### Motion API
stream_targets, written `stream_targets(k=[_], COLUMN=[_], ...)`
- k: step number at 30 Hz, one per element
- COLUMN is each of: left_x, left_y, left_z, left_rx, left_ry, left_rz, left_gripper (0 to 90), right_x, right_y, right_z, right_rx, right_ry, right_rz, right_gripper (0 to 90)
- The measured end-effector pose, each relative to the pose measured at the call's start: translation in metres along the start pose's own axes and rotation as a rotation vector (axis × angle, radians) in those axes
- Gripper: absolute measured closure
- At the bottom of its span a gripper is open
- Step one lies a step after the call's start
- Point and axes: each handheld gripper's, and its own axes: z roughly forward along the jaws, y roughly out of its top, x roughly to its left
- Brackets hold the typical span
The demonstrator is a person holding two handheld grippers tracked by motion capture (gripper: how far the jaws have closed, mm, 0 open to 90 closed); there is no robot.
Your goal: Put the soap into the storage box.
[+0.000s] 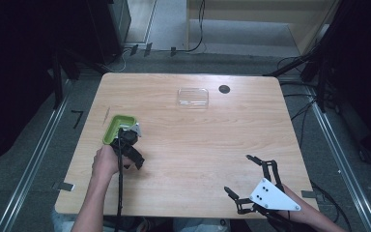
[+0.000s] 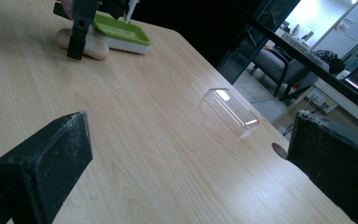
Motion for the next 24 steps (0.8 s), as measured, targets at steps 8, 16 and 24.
stream_targets(k=[8,16,24], left_x=[0.0001,0.0001,0.0012], left_y=[-0.0014,-0.0041,-0.0055], left_z=[-0.0021,-0.0039,-0.0047], left_rx=[-0.012,-0.027,-0.015], left_ry=[0.037,0.041,0.029], left_rz=[-0.009,0.002,0.018], left_gripper=[25.7,33.0,33.2], right_x=[0.0002,0.0001,-0.0001], right_y=[0.0001,0.0001,0.0001], right_z=[0.0004,0.0005,0.0003], right_rx=[0.000,0.000,0.000], right_ry=[0.001,0.001,0.001], right_rz=[-0.002,-0.001,-0.001], right_gripper=[0.0,0.0,0.0])
